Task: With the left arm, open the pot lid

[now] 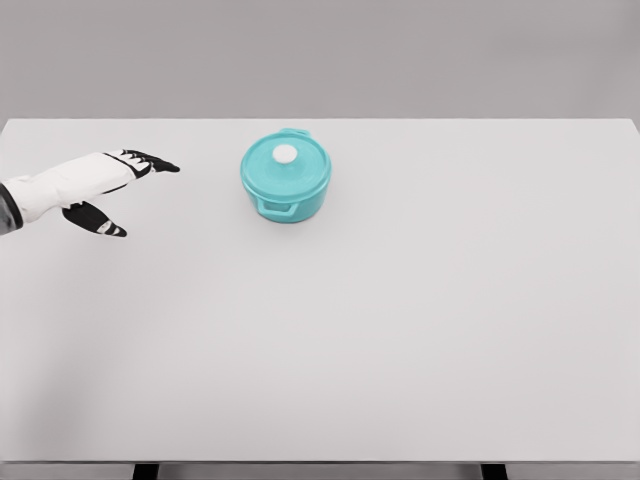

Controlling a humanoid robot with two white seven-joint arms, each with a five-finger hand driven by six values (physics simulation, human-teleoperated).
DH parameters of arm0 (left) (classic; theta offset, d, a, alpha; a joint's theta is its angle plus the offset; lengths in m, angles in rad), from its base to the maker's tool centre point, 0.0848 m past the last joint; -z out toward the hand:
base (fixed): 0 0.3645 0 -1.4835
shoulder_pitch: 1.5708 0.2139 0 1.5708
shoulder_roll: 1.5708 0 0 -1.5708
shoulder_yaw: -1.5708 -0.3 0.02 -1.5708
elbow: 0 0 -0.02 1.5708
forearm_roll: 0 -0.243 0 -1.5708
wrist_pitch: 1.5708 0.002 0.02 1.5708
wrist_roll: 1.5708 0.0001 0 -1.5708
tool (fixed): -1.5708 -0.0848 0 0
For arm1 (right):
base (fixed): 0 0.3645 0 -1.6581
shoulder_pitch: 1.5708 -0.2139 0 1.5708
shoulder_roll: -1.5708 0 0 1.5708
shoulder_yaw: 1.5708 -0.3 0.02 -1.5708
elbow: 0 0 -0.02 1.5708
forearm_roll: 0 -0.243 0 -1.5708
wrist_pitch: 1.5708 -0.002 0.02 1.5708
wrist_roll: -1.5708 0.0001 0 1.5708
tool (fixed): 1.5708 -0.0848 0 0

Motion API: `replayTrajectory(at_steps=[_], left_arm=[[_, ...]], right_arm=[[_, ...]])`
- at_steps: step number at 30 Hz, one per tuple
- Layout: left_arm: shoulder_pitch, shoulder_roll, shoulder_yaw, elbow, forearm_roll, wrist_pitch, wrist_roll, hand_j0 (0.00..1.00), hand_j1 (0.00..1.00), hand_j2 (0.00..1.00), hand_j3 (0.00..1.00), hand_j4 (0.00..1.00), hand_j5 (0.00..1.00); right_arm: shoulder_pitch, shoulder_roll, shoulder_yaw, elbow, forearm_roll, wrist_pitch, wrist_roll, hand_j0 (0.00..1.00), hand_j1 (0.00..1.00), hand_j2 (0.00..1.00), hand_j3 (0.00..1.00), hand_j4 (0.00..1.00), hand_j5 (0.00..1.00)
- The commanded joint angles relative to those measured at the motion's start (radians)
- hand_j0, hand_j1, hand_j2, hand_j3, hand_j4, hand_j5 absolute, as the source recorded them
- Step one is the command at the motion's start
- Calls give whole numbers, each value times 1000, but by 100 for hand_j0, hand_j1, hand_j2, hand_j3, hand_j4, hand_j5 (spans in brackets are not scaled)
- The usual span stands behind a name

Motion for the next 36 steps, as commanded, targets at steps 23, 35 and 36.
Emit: replayTrajectory(at_steps=[23, 35, 36], left_arm=[[-583, 12, -736, 25, 238, 3, 0, 100, 100, 100, 100, 100, 100], [-716, -162, -804, 214, 184, 3, 0, 100, 100, 100, 100, 100, 100], [-718, -168, -804, 214, 184, 3, 0, 100, 100, 100, 100, 100, 100]], right_arm=[[8, 0, -1, -6, -2, 7, -6, 100, 100, 100, 100, 100, 100], [8, 0, -1, -6, -2, 7, -6, 100, 100, 100, 100, 100, 100], [8, 0, -1, -6, -2, 7, -6, 100, 100, 100, 100, 100, 100]])
